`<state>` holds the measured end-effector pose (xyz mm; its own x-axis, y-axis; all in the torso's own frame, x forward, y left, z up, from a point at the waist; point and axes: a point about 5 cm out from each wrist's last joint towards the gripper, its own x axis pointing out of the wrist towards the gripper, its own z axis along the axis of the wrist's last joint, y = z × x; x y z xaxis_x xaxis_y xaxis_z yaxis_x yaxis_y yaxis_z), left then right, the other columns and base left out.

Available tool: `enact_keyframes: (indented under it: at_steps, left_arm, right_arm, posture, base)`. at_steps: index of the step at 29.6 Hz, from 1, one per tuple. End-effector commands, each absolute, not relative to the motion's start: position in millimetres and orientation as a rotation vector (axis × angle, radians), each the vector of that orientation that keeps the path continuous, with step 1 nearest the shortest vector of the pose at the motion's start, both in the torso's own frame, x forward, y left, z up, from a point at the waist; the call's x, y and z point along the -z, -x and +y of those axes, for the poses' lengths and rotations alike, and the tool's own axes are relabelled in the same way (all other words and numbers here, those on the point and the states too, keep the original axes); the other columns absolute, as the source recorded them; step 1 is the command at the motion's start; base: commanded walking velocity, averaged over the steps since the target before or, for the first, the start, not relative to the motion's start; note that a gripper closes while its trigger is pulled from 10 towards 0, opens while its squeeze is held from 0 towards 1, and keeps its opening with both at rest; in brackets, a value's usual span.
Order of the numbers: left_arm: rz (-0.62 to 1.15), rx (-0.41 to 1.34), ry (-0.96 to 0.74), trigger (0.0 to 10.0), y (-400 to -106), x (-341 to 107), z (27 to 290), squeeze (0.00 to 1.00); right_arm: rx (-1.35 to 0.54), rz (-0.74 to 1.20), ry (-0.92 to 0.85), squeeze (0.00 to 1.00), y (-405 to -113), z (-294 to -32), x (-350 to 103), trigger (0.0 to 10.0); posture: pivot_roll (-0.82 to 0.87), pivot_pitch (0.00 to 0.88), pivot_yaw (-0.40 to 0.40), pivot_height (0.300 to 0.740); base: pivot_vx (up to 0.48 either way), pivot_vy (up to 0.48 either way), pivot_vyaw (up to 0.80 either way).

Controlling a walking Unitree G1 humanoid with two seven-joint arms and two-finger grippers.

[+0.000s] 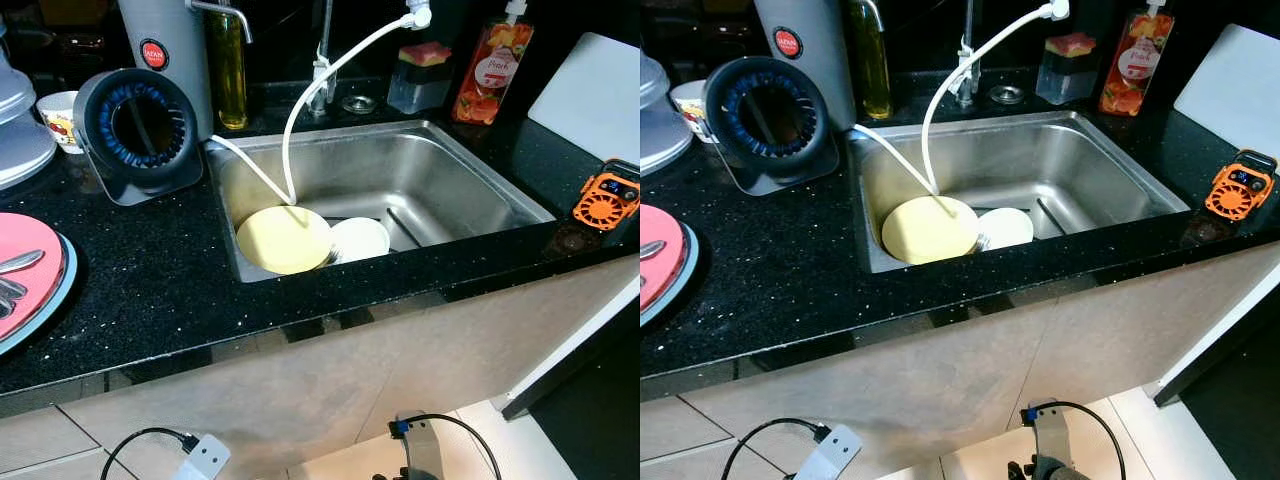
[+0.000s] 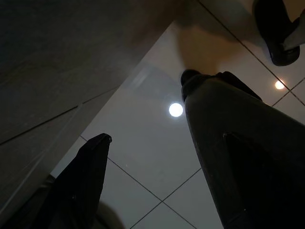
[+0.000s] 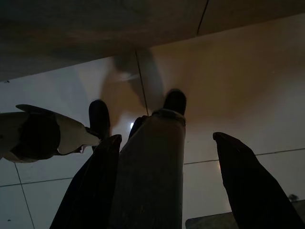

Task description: Kitchen organization

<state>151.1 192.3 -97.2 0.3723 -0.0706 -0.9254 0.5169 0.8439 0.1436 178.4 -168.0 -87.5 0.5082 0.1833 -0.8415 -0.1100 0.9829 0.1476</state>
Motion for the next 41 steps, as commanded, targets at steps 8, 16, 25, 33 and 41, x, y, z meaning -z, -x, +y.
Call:
enact_keyframes:
  at_steps: [8,16,25,33,41]
  left_arm:
    - [1.167,0.458,-0.461,10.0,-147,100,182,0.00]
    - [1.196,0.442,-0.461,10.0,-138,102,190,0.00]
    - [1.207,0.447,-0.462,10.0,-133,104,190,0.00]
    - [1.207,0.416,-0.441,10.0,-128,106,186,0.00]
    - [1.217,0.367,-0.411,10.0,-125,107,192,0.00]
  right_arm:
    - [-0.164,1.061,-0.096,0.00,-164,-168,94,10.0]
    - [-0.154,1.063,-0.116,0.00,-162,-168,95,10.0]
    - [-0.157,1.064,-0.099,0.00,-163,-171,94,10.0]
    - [-0.135,1.065,-0.105,0.00,-160,-177,95,10.0]
    - [-0.146,1.069,-0.100,0.00,-160,-176,95,10.0]
  posture:
    - [0.03,0.000,-0.019,0.740]
    - [0.04,0.000,-0.011,0.740]
    - [0.03,0.000,-0.021,0.740]
    - [0.02,0.000,-0.028,0.740]
    - [0.03,0.000,-0.034,0.740]
  base:
    - [0.000,0.000,0.00]
    - [0.000,0.000,0.00]
    - [0.000,0.000,0.00]
    - [0.000,0.000,0.00]
    - [0.000,0.000,0.00]
